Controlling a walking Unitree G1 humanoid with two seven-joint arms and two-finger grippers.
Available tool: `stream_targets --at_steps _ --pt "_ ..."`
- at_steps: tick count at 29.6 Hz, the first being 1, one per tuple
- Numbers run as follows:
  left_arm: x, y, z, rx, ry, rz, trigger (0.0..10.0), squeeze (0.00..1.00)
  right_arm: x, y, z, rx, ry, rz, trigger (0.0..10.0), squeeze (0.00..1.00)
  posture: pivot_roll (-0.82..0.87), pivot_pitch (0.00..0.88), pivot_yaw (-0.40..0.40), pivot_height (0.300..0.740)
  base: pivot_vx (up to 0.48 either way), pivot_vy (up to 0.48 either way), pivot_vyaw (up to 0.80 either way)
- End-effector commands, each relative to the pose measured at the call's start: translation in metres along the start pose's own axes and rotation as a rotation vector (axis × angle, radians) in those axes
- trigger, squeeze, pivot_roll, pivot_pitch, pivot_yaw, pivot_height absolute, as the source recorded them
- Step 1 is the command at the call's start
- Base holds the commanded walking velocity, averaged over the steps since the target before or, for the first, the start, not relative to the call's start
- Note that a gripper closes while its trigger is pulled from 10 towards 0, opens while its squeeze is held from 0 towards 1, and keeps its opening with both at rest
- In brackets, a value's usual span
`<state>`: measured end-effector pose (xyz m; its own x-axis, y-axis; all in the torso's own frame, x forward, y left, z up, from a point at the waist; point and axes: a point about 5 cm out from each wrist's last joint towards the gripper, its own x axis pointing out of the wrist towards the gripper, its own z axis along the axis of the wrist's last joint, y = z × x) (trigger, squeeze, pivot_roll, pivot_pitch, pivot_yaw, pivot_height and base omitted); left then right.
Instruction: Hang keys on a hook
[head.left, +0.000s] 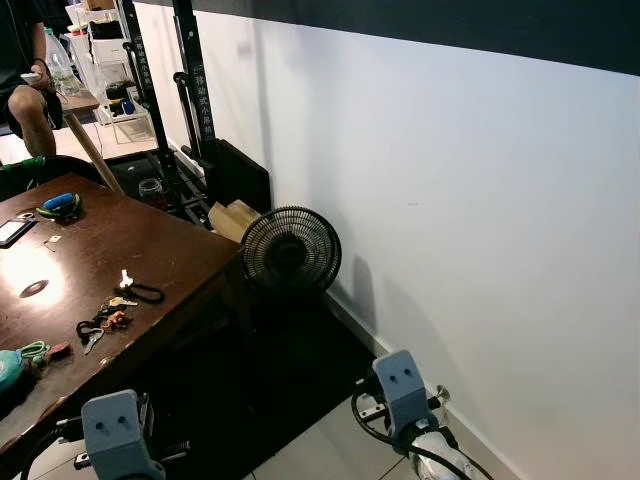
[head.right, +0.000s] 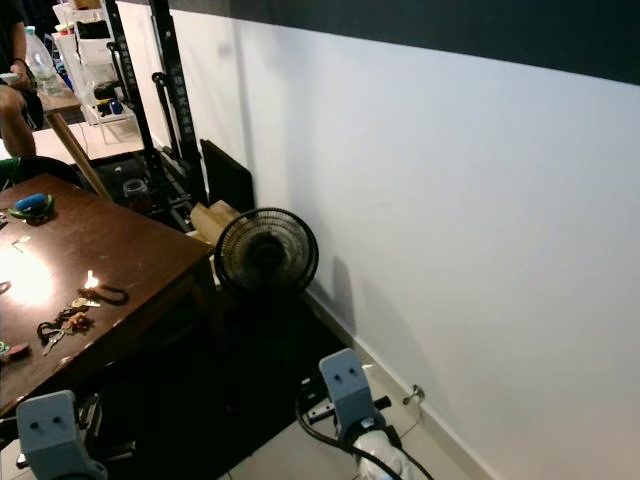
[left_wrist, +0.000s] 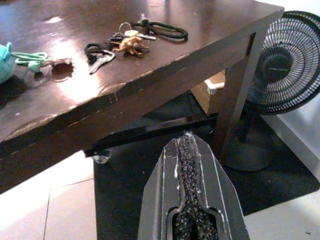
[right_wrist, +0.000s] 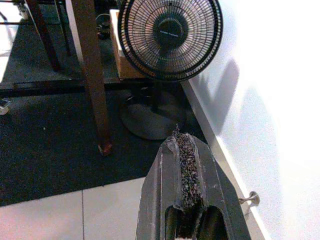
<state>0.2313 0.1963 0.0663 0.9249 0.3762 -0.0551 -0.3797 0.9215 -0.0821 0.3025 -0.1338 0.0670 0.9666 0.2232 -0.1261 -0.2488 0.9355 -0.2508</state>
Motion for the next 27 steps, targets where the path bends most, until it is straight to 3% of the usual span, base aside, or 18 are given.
stream_targets --at_steps 1,6,14,21,22,24,27 --pt "-0.002 0.002 -0.003 -0.003 0.011 0.01 10.0 0.0 -0.001 0.001 0.002 0.0 -0.014 0.005 10.0 0.0 -0.08 0.046 0.074 0.74 0.0 0.0 0.0" --pt "-0.003 -0.004 -0.002 0.012 0.006 0.002 10.0 0.0 0.0 -0.003 -0.001 0.017 0.001 0.013 10.0 0.0 -0.07 0.041 0.031 0.74 0.0 0.0 0.0" --pt "-0.004 -0.004 -0.001 0.015 -0.006 0.004 10.0 0.0 0.001 -0.005 0.001 0.044 -0.001 0.015 10.0 0.0 -0.08 0.034 0.043 0.74 0.0 0.0 0.0" --pt "0.0 -0.001 0.033 0.047 -0.118 -0.001 10.0 0.0 0.019 -0.022 0.047 0.099 -0.135 -0.064 10.0 0.0 -0.1 0.029 0.057 0.74 0.0 0.0 0.0" --pt "0.0 -0.001 0.033 0.047 -0.118 -0.001 10.0 0.0 0.019 -0.022 0.047 0.099 -0.135 -0.064 10.0 0.0 -0.1 0.029 0.057 0.74 0.0 0.0 0.0" --pt "0.003 -0.003 0.058 0.048 -0.233 -0.003 10.0 0.0 0.025 -0.021 0.065 0.086 -0.203 -0.047 10.0 0.0 -0.1 0.029 0.057 0.74 0.0 0.0 0.0" --pt "0.004 -0.003 0.068 0.031 -0.269 0.008 10.0 0.0 0.026 -0.02 0.073 0.094 -0.235 -0.033 10.0 0.0 -0.1 0.029 0.057 0.74 0.0 0.0 0.0"
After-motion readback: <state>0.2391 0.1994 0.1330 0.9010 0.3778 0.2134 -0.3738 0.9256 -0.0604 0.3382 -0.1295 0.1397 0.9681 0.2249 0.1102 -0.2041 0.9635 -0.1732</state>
